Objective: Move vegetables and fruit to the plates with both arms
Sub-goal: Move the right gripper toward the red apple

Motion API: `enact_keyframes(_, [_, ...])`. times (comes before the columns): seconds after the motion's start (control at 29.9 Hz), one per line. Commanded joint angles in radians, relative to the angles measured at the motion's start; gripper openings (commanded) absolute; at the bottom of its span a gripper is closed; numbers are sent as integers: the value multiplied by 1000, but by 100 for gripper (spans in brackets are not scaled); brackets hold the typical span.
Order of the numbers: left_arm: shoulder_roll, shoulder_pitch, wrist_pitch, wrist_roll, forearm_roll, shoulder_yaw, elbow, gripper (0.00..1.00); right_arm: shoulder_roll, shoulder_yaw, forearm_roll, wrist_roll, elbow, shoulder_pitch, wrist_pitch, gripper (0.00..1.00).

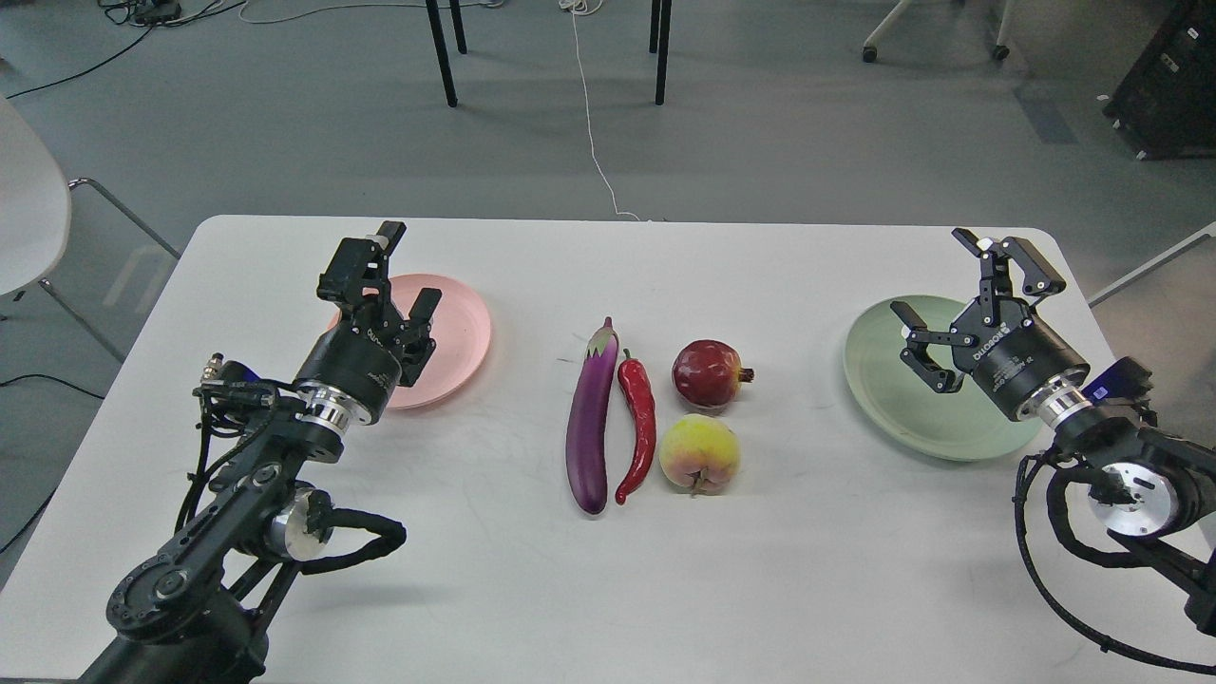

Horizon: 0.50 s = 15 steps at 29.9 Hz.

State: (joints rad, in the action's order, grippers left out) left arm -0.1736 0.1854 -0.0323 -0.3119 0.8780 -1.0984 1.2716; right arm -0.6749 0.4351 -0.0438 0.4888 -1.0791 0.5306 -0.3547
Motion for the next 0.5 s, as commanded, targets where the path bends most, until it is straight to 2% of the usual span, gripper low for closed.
enact_keyframes(0.0, [0, -3, 6, 0, 9, 3, 3, 99, -26, 7, 1, 0, -16, 2, -12, 99])
enact_keyframes(0.13, [-1, 0, 6, 1, 3, 2, 3, 99, -71, 2, 30, 0, -33, 34, -27, 99])
enact_keyframes(0.3, [-10, 14, 8, 0, 7, 6, 2, 99, -158, -47, 431, 0, -74, 218, -27, 99])
enact_keyframes(0.4, [-21, 25, 5, -4, 4, 3, 6, 99, -196, -215, 663, 0, -76, 403, -29, 99])
enact_keyframes(0.47, [-24, 23, 9, -22, 3, 0, 28, 99, -198, -375, 816, 0, -74, 567, -29, 99])
